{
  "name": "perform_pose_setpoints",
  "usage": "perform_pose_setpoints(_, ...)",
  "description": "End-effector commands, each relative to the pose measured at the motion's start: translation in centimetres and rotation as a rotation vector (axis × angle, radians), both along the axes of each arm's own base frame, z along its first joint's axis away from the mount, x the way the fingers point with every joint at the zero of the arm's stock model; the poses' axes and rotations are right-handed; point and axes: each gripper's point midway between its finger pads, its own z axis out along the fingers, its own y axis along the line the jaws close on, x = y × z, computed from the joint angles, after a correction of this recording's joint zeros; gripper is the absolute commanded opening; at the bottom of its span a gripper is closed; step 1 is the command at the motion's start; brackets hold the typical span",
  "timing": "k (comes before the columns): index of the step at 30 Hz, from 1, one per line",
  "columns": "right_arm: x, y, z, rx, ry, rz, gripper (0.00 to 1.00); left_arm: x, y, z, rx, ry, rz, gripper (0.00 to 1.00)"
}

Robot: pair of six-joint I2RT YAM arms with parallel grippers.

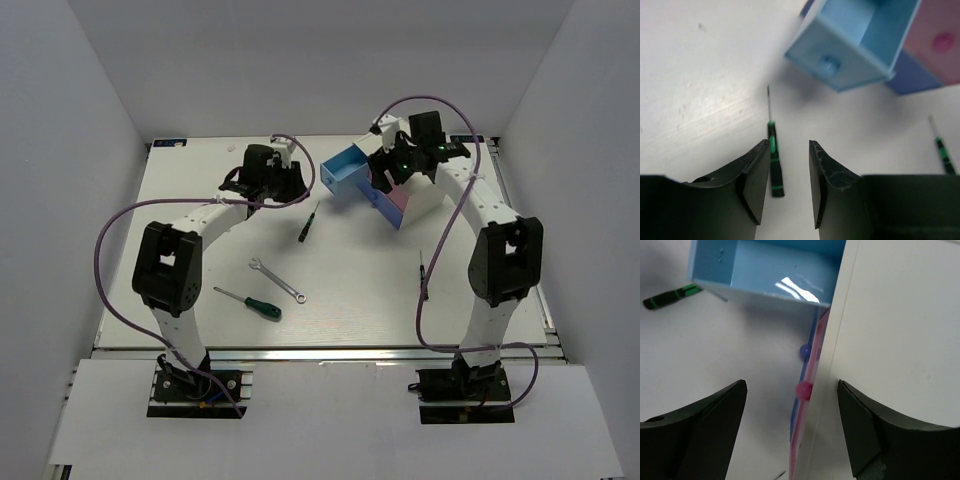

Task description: Sort the tools into containers

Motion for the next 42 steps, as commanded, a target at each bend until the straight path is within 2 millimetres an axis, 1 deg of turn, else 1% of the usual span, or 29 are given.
perform_pose_setpoints(1, -2.1, -1.1, 3.7, 0.078, -0.06, 0.079, 0.79, -3.8, 0.3, -4.7, 0.179, 0.11, -0.105, 0.49)
perform_pose_setpoints(2, -2.9, -1.1, 3.2, 0.096, -0.045, 0.098, 0.8, -3.8, 0.3, -5.2, 0.208, 0.101, -0.104, 0.51)
perform_pose_setpoints(3, -3.1, -1.3, 3.3, 0.107, -0.052, 0.102, 0.8, -3.8, 0.2, -5.6, 0.236, 0.091, -0.118, 0.52)
perform_pose_setpoints(4, -3.1, -1.6, 4.3, 0.12, -0.093, 0.102, 0.8, -3.9, -0.1, -5.9, 0.255, 0.086, -0.121, 0.53)
perform_pose_setpoints(5, -3.3, -1.7, 4.4, 0.126, -0.1, 0.107, 0.8, -4.1, -0.5, -6.4, 0.277, 0.08, -0.127, 0.54)
perform_pose_setpoints(6, -3.8, -1.6, 3.9, 0.132, -0.093, 0.119, 0.8, -3.9, -0.2, -6.8, 0.313, 0.066, -0.101, 0.56)
perform_pose_setpoints(7, -4.0, -1.8, 4.5, 0.137, -0.111, 0.122, 0.8, -3.6, -0.5, -6.6, 0.316, 0.038, -0.091, 0.56)
perform_pose_setpoints(8, -4.1, -1.9, 4.6, 0.141, -0.116, 0.125, 0.8, -4.0, -0.1, -7.4, 0.328, 0.038, -0.083, 0.56)
perform_pose_setpoints(9, -4.6, -1.9, 4.1, 0.147, -0.104, 0.132, 0.8, -3.9, 0.2, -7.7, 0.341, 0.024, -0.063, 0.56)
perform_pose_setpoints(10, -4.7, -2.0, 4.4, 0.152, -0.115, 0.131, 0.8, -3.3, 0.1, -7.5, 0.331, -0.013, -0.045, 0.56)
perform_pose_setpoints(11, -4.7, -1.9, 4.6, 0.161, -0.125, 0.129, 0.81, -3.3, 0.3, -7.7, 0.333, -0.024, -0.033, 0.56)
perform_pose_setpoints(12, -5.0, -2.1, 4.2, 0.164, -0.118, 0.128, 0.81, -3.5, 0.9, -8.5, 0.349, -0.019, -0.013, 0.56)
perform_pose_setpoints(16, -5.2, -2.2, 4.2, 0.171, -0.116, 0.123, 0.81, -2.7, 0.4, -9.4, 0.331, -0.049, -0.001, 0.56)
perform_pose_setpoints(17, -5.2, -2.3, 4.1, 0.173, -0.113, 0.122, 0.81, -2.3, 0.7, -9.6, 0.35, -0.053, 0.024, 0.56)
perform_pose_setpoints(18, -5.3, -2.2, 4.2, 0.177, -0.113, 0.124, 0.81, -1.9, 0.7, -10.1, 0.358, -0.047, 0.034, 0.56)
perform_pose_setpoints(22, -5.3, -2.3, 4.3, 0.182, -0.114, 0.117, 0.81, -1.2, 0.4, -10.9, 0.37, -0.057, 0.059, 0.55)
perform_pose_setpoints(25, -5.2, -2.4, 4.2, 0.184, -0.109, 0.109, 0.81, -1.2, -0.1, -11.6, 0.374, -0.045, 0.051, 0.51)
perform_pose_setpoints(28, -5.2, -2.6, 4.2, 0.186, -0.108, 0.101, 0.81, -1.6, -0.2, -12.2, 0.373, -0.029, 0.045, 0.43)
perform_pose_setpoints(30, -5.1, -2.8, 4.2, 0.187, -0.105, 0.094, 0.81, -2.0, 0.0, -12.3, 0.371, -0.019, 0.05, 0.34)
perform_pose_setpoints(31, -5.1, -2.9, 4.2, 0.187, -0.107, 0.093, 0.81, -2.3, 0.1, -12.3, 0.373, -0.012, 0.051, 0.31)
perform_pose_setpoints(33, -5.0, -3.0, 4.3, 0.185, -0.109, 0.089, 0.81, -2.6, 0.2, -11.3, 0.361, -0.016, 0.052, 0.23)
perform_pose_setpoints(35, -4.9, -3.2, 4.2, 0.185, -0.108, 0.084, 0.81, -3.2, 0.2, -10.3, 0.352, -0.011, 0.043, 0.19)
perform_pose_setpoints(36, -4.9, -3.3, 4.2, 0.184, -0.106, 0.081, 0.81, -3.2, -0.2, -8.3, 0.327, -0.041, 0.023, 0.13)
perform_pose_setpoints(37, -4.9, -3.4, 4.2, 0.185, -0.106, 0.081, 0.81, -4.2, 0.2, -8.4, 0.345, 0.0, 0.0, 0.1)
perform_pose_setpoints(38, -4.9, -3.4, 4.1, 0.189, -0.104, 0.08, 0.81, -4.7, -0.2, -7.6, 0.329, 0.008, -0.039, 0.06)
perform_pose_setpoints(39, -4.9, -3.4, 4.1, 0.191, -0.105, 0.079, 0.81, -5.0, -0.3, -6.1, 0.331, 0.009, -0.073, 0.04)
perform_pose_setpoints(40, -4.9, -3.5, 3.9, 0.192, -0.099, 0.077, 0.81, -5.4, -0.7, -5.3, 0.311, 0.012, -0.111, 0.01)
perform_pose_setpoints(41, -5.0, -3.5, 3.9, 0.196, -0.098, 0.078, 0.81, -5.6, -0.9, -4.5, 0.309, 0.006, -0.128, 0.0)
perform_pose_setpoints(42, -5.0, -3.4, 3.9, 0.199, -0.098, 0.079, 0.81, -5.3, -1.1, -2.4, 0.299, -0.032, -0.144, 0.0)
